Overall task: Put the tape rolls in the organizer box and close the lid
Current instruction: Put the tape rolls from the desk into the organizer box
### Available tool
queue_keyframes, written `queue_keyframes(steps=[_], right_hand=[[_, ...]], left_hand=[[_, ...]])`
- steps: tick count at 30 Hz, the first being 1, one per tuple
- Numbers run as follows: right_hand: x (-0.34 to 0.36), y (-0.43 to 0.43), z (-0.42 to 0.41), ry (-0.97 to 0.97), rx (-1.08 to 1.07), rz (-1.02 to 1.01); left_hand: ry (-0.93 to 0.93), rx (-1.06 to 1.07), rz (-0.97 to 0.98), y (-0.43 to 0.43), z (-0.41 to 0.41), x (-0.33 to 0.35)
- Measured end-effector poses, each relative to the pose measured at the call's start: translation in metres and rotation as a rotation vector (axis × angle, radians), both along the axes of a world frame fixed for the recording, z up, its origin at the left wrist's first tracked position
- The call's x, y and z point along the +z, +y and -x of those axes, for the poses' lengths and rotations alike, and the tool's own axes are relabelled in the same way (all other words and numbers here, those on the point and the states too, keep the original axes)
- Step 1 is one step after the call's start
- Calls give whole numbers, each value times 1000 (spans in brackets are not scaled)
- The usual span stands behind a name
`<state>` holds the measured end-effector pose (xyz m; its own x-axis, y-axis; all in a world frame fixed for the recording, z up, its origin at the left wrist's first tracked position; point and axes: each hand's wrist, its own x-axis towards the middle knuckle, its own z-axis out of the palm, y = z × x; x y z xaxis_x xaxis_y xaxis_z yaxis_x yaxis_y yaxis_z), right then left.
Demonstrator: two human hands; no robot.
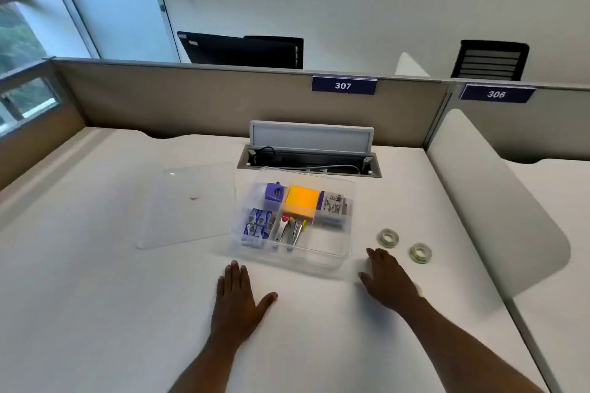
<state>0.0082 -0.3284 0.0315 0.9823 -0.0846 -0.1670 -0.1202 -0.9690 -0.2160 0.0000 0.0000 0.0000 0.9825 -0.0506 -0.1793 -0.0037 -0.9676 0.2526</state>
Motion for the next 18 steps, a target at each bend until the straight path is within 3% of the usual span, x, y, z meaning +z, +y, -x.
queue_keyframes(steps=[12, 18], right_hand=[[3, -11, -11, 29, 42, 85], [40, 6, -45, -306, 6, -174]], left_hand=[[-93, 45, -9, -1, -1, -14], [-78, 109, -30, -6, -6, -14]])
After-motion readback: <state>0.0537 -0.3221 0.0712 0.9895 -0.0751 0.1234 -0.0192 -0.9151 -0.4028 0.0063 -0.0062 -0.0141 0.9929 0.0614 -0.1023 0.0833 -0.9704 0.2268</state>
